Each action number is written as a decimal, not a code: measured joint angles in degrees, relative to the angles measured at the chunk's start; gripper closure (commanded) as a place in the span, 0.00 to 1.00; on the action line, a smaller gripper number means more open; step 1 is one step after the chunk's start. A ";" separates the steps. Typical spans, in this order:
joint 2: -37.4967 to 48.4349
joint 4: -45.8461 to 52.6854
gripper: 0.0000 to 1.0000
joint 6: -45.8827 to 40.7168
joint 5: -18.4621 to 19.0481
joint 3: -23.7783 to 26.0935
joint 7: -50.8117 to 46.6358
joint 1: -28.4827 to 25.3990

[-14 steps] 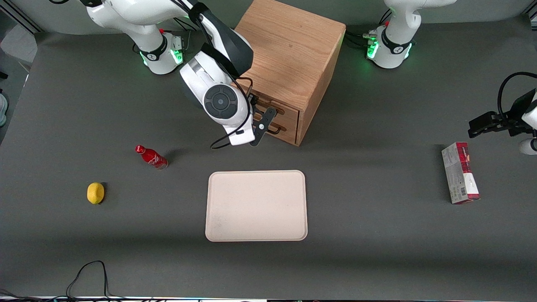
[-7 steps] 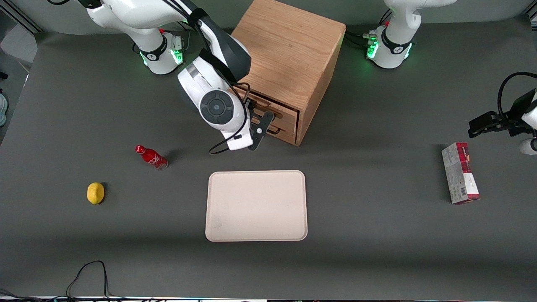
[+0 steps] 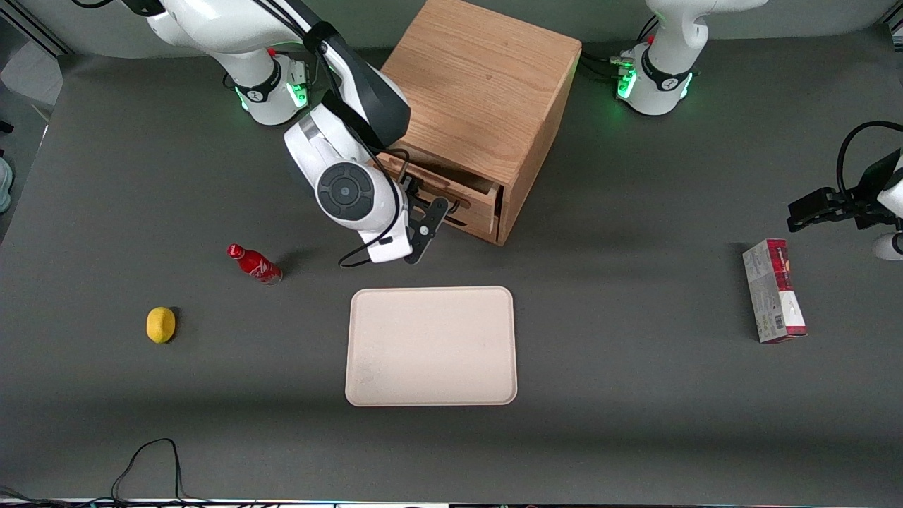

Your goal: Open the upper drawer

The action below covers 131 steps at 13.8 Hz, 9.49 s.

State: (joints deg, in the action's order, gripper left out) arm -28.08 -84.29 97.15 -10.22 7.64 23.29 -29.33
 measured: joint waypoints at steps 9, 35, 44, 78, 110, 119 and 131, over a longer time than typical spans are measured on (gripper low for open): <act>-0.57 1.77 0.00 0.27 0.00 -0.27 2.19 1.30; -8.50 12.82 0.00 0.65 0.00 -0.40 7.06 7.73; -9.68 15.21 0.00 0.71 0.00 -0.41 8.70 10.48; -12.70 20.19 0.00 4.63 0.00 -1.17 8.70 14.38; 25.75 -11.45 0.01 -5.81 8.97 -16.37 -13.44 15.35; 35.49 -23.47 0.00 -0.22 8.96 -13.30 -18.18 19.93; 28.82 -11.58 0.00 -6.04 8.45 -6.28 -18.18 26.44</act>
State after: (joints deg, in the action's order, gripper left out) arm 0.74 -95.87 91.11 -1.77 1.36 5.11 -2.89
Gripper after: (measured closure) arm 0.000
